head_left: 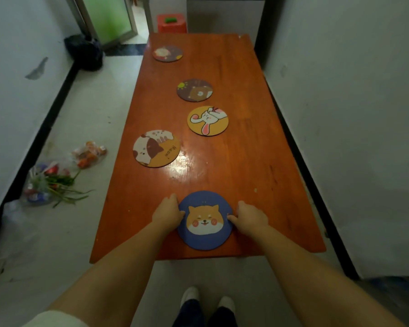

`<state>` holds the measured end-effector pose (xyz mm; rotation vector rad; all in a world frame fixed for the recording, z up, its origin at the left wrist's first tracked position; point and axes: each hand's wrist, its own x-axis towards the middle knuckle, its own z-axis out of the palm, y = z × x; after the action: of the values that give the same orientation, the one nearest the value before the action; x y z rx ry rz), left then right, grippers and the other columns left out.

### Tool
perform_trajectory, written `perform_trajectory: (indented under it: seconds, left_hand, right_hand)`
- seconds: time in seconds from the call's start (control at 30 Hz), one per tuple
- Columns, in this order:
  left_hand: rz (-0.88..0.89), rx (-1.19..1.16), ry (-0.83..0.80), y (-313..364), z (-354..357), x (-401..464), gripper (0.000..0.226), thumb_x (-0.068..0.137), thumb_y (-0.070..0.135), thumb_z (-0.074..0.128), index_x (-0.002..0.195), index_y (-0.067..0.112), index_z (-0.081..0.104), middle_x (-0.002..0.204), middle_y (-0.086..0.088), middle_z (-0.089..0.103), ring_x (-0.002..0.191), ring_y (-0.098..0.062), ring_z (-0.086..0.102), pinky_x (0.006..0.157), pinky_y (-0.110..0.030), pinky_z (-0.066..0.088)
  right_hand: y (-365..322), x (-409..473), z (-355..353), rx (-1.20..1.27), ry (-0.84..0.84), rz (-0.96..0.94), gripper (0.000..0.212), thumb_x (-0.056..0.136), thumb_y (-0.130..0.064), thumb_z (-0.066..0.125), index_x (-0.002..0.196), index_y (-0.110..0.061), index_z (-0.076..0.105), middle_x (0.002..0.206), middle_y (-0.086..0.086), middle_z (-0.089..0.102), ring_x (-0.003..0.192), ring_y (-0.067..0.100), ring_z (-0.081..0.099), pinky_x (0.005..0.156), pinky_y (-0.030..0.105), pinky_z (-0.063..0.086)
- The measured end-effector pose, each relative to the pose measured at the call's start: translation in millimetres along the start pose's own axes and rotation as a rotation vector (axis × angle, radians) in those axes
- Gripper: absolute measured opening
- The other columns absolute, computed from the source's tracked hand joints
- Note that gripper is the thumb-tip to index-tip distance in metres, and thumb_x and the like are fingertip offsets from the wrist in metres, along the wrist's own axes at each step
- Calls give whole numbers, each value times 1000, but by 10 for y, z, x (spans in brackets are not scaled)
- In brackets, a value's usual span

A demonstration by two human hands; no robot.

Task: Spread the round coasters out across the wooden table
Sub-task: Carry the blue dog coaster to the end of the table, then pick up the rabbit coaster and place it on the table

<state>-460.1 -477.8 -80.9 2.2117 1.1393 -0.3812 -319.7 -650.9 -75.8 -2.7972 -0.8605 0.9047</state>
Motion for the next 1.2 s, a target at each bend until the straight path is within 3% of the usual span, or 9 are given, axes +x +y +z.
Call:
perform_trajectory:
  seconds: [0.13, 0.27, 0.43, 0.6, 0.7, 0.83, 0.93, 1.03, 1.2]
  left_hand:
    - [-20, -12, 31, 96, -165, 82, 41, 94, 24, 58, 125, 2, 43, 125, -21, 51, 103, -36, 57, 85, -43, 50]
    - [97, -102, 95, 451, -480, 224, 20, 94, 23, 58, 97, 9, 44, 96, -15, 52, 81, -29, 49, 76, -42, 47]
    - [279, -186, 127, 1150, -727, 324, 20, 95, 24, 55, 90, 11, 41, 74, -5, 44, 75, -25, 43, 68, -35, 36]
    - [396, -208, 154, 1969, -661, 375, 20, 94, 26, 55, 91, 11, 42, 88, -12, 52, 78, -26, 50, 71, -37, 42]
    - [395, -233, 169, 2440, -491, 457, 22, 93, 30, 56, 91, 11, 45, 87, -9, 54, 77, -25, 52, 69, -36, 45]
    - [357, -334, 196, 3078, -174, 557, 22, 93, 31, 56, 90, 11, 47, 86, -8, 53, 75, -24, 51, 65, -35, 44]
    - [297, -384, 270, 3543, 136, 579, 22, 92, 26, 59, 86, 8, 46, 88, -15, 54, 79, -25, 49, 69, -35, 39]
    - [230, -416, 291, 3984, 478, 553, 19, 91, 26, 59, 85, 10, 50, 95, -22, 65, 85, -33, 60, 74, -37, 46]
    - [179, -461, 293, 4441, 809, 578, 22, 91, 29, 59, 84, 11, 50, 85, -12, 59, 79, -26, 55, 69, -30, 39]
  right_hand:
    - [116, 8, -283, 88, 61, 76, 44, 96, -38, 47, 126, -6, 47, 122, 15, 62, 110, 31, 60, 85, 39, 50]
    - [217, 25, -729, 159, 162, 111, 38, 98, -36, 45, 119, -6, 53, 119, 15, 63, 107, 30, 60, 86, 39, 50]
    - [402, 63, -1300, 399, 326, 73, 26, 96, -34, 50, 100, -8, 53, 113, 18, 63, 90, 24, 53, 82, 39, 47]
    - [793, 149, -1689, 632, 413, 53, 37, 95, -34, 52, 119, -6, 54, 122, 16, 60, 104, 29, 58, 82, 37, 46]
    - [1156, 265, -1870, 654, 413, 41, 39, 94, -34, 53, 122, -5, 52, 119, 16, 61, 97, 29, 60, 82, 40, 50]
    - [1786, 443, -2136, 623, 406, -7, 40, 94, -32, 54, 124, -6, 51, 118, 15, 60, 88, 20, 53, 76, 32, 43]
    - [2315, 510, -2395, 559, 355, -40, 40, 93, -33, 55, 123, -7, 52, 118, 15, 62, 93, 26, 59, 78, 31, 45]
    - [2847, 564, -2640, 465, 310, -68, 40, 93, -31, 57, 123, -5, 53, 121, 17, 62, 106, 31, 60, 84, 32, 46]
    - [3354, 820, -2945, 435, 280, -88, 42, 93, -31, 56, 125, -4, 51, 125, 18, 60, 112, 31, 58, 90, 34, 45]
